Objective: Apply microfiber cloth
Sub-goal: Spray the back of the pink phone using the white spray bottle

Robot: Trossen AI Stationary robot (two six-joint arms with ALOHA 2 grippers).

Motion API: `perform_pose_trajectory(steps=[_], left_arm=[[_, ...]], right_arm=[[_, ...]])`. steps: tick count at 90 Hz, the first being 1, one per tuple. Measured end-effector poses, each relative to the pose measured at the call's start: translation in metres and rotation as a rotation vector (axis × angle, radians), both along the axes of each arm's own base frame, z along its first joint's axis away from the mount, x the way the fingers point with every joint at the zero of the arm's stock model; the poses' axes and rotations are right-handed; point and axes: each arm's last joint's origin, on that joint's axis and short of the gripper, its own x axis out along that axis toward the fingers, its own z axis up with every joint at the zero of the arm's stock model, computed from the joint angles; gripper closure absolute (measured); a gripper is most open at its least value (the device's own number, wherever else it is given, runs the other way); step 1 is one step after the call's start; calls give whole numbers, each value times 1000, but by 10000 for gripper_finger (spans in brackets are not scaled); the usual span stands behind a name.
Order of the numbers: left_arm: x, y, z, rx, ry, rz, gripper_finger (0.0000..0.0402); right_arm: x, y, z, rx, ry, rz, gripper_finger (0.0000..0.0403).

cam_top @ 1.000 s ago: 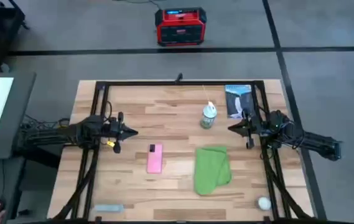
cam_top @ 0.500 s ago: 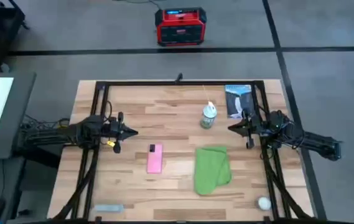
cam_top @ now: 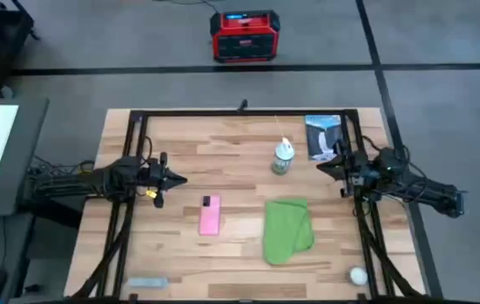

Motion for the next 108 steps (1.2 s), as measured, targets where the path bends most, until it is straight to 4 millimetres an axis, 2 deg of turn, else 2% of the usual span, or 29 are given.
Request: perform_pose_trajectory(steps=[9, 21, 45, 61, 79, 108], left_arm=[[0, 0, 0, 0, 0, 0, 402], [0, 0, 0, -6, -1, 1, 402], [0, 0, 0, -11, -1, 2, 402], [0, 0, 0, -11, -1, 2, 402], [0, 0, 0, -11, -1, 2, 402], [0, 0, 0, -11, -1, 2, 402]], right_arm=[[6, -2, 12, 15, 77, 0, 403], [27, -4, 20, 29, 192, 34, 403], [91, 10, 58, -42, 251, 193, 403], [138, 29, 66, -124, 367, 207, 403], [182, 46, 53, -164, 478, 180, 403], [225, 61, 5, -140, 567, 209, 403]])
